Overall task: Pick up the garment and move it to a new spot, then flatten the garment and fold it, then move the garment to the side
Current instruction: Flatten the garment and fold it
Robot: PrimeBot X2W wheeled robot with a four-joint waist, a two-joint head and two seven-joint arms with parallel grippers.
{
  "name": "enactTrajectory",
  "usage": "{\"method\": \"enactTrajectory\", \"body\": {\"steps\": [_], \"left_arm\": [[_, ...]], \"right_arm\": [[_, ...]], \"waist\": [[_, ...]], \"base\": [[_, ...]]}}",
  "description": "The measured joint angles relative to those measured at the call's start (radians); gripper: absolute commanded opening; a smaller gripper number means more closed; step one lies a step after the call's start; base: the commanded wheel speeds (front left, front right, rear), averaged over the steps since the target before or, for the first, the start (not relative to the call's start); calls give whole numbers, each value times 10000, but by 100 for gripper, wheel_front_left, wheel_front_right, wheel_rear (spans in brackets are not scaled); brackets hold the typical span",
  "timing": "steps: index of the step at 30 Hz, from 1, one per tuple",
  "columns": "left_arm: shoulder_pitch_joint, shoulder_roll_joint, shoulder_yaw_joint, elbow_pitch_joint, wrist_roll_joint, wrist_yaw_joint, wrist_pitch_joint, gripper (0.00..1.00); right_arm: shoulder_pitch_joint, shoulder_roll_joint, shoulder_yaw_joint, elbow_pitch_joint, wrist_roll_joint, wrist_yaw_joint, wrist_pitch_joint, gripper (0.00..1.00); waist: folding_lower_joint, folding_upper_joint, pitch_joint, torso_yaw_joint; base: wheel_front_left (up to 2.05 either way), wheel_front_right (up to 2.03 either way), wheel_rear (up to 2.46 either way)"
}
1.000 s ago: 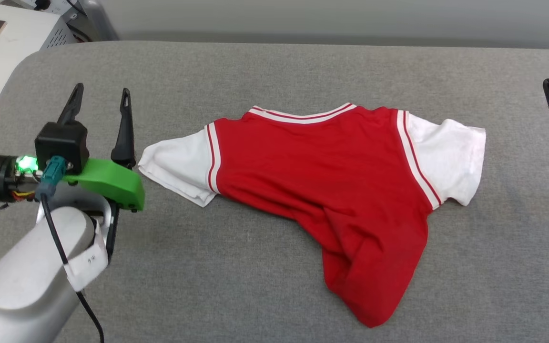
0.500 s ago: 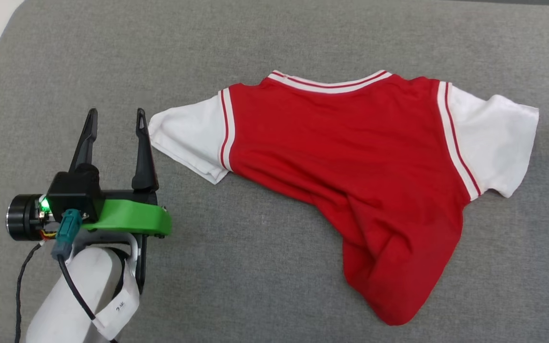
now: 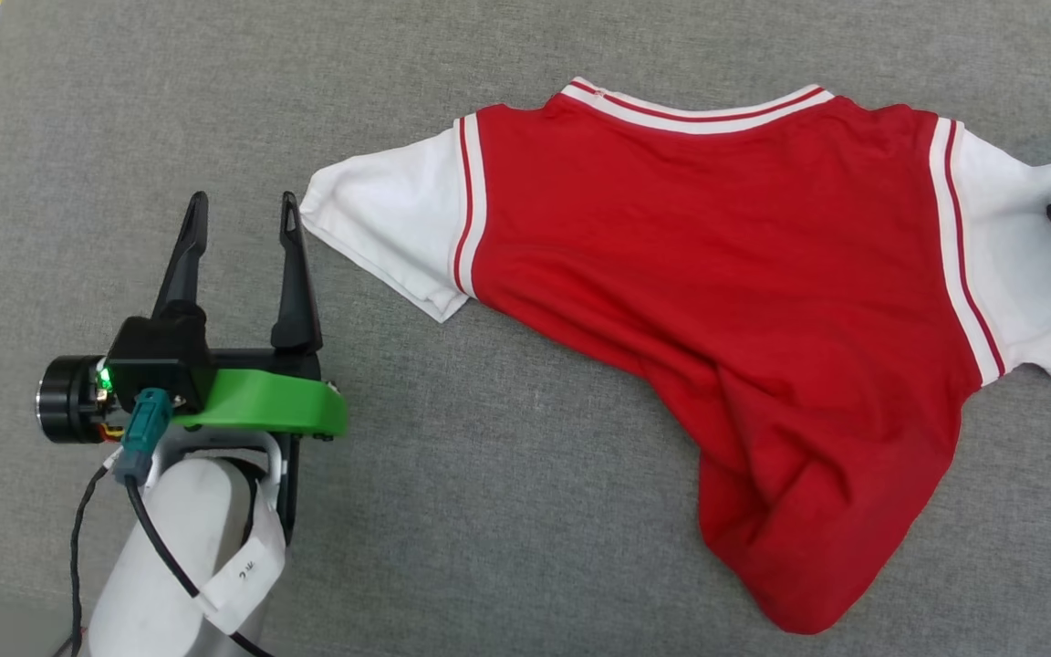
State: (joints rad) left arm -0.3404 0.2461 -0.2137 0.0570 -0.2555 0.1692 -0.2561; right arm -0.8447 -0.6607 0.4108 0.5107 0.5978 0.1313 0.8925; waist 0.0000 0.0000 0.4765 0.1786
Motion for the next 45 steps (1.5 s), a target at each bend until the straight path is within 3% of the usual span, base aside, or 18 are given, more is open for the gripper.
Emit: {"method": "enactTrajectory", "body": {"steps": [2, 3, 11, 15, 20, 25, 26, 27, 30, 37, 41, 45], "left_arm": [[2, -56, 247, 46, 198, -157, 0, 100], [3, -67, 339, 65, 261, -203, 0, 100], [7, -219, 970, 339, 685, -788, 0, 100], [-162, -150, 1235, 583, 792, -1239, 0, 100], [-799, 232, 1482, 838, 817, -1891, 0, 100], [-1695, 863, 1081, 1486, 828, -2594, 238, 100], [-1949, 984, 934, 1599, 769, -2709, 520, 100], [-2746, 1340, 401, 1862, 410, -2903, 1444, 100], [-3619, 1814, -533, 2153, -314, -2961, 2706, 100], [-5453, 3112, -3120, 2627, -3476, -2968, 6654, 100], [-6403, 3503, -4288, 2892, -4893, -2970, 8590, 100], [-7034, 3639, -5068, 3388, -5739, -2970, 9785, 100]], "right_arm": [[-2, -31, 136, 36, 234, 0, -138, 100], [-3, -42, 161, 63, 349, 0, -263, 0], [33, 23, 573, 161, 779, 2, -1981, 0], [133, -311, 704, -219, 1016, 2, -2698, 0], [371, -869, 734, -1035, 1315, 2, -3170, 0], [959, -1313, 654, -1871, 1574, 2, -3354, 0], [1086, -1371, 577, -2036, 1628, 2, -3392, 0], [1429, -1538, 332, -2462, 1655, 2, -3448, 0], [1810, -1649, 94, -2778, 1641, 2, -3505, 0], [2260, -1492, -380, -3361, 1455, 2, -3405, 0], [2299, -1331, -573, -3653, 1338, 2, -3231, 0], [2297, -1197, -685, -3868, 1243, 2, -3093, 0]], "waist": [[0, 0, 3, -12], [0, 0, -10, -28], [0, 0, -475, -259], [0, 0, -824, -399], [0, 0, -1196, -663], [0, 0, -1426, -1014], [0, 0, -1454, -1083], [0, 0, -1488, -1269], [0, 0, -1455, -1424], [0, 0, -1166, -1690], [0, 0, -919, -1794], [0, 0, -669, -1891]], "base": [[0, 0, 0], [0, 0, 0], [0, 0, 0], [0, 0, 0], [0, 0, 0], [0, 0, 0], [0, 0, 0], [0, 0, 0], [0, 0, 0], [0, 0, 0], [0, 0, 0], [0, 0, 0]]}}
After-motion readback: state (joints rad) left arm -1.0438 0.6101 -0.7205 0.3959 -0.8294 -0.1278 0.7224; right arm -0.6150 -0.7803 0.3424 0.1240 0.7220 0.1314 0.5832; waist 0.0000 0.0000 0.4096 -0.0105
